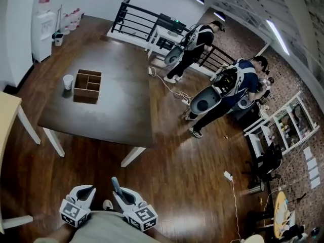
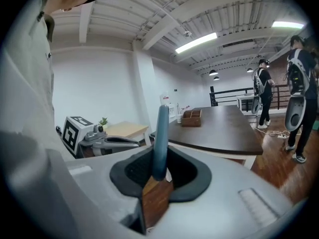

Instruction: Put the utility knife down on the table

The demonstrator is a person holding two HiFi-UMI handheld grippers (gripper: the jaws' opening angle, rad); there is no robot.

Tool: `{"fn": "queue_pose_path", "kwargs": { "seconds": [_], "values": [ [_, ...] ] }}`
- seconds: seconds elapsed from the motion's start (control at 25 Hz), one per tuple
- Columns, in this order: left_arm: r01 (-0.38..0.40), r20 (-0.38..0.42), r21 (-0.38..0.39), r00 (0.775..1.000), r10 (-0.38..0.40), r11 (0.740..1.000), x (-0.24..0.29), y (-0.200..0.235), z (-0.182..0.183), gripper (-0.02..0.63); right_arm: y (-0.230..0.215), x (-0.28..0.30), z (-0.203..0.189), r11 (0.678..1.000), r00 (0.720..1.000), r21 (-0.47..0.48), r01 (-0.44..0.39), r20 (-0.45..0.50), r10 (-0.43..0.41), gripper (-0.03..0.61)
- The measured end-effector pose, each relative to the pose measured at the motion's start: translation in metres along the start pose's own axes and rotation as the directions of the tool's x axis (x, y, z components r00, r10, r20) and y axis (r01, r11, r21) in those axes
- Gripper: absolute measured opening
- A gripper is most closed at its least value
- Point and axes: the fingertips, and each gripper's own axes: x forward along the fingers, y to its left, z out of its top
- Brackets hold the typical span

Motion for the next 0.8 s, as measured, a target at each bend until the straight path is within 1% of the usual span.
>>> {"fn": "queue_pose_path", "kwargs": {
  "seconds": [0.16, 0.28, 0.36, 0.48, 0.56, 0.68, 0.8],
  "values": [
    [-0.035, 0.005, -0.019, 0.999, 0.035, 0.999, 0.015, 0.005, 0.006, 0.002, -0.021, 0.003, -0.003, 0.999, 0.999, 0.037, -0.021, 0.034, 0.02, 0.071],
    [-0.056, 0.005, 0.014, 0.998, 0.056, 0.998, 0.027, 0.003, 0.021, 0.002, -0.031, 0.006, 0.008, 0.998, 0.996, 0.029, -0.061, 0.059, 0.059, 0.071],
    [-0.062, -0.014, 0.026, 0.998, 0.063, 0.998, 0.031, -0.002, 0.025, 0.002, -0.034, 0.009, 0.01, 0.996, 0.994, 0.015, -0.092, 0.065, 0.09, 0.071],
    [-0.07, -0.047, 0.032, 0.996, 0.072, 0.997, 0.037, -0.01, 0.029, 0.002, -0.041, 0.008, 0.009, 0.993, 0.992, 0.027, -0.115, 0.057, 0.114, 0.071],
    [-0.067, -0.075, 0.055, 0.995, 0.071, 0.996, 0.04, -0.009, 0.027, 0.002, -0.044, 0.01, 0.007, 0.991, 0.992, 0.052, -0.12, 0.053, 0.117, 0.071],
    [-0.037, -0.12, 0.067, 0.992, 0.045, 0.997, 0.048, -0.009, 0.013, 0.002, -0.053, 0.018, 0.0, 0.99, 0.993, 0.081, -0.117, 0.031, 0.114, 0.071],
    [-0.022, -0.122, 0.055, 0.992, 0.028, 0.998, 0.065, -0.001, 0.02, 0.002, -0.068, 0.023, 0.007, 0.992, 0.995, 0.079, -0.094, 0.022, 0.093, 0.071]
  ]
}}
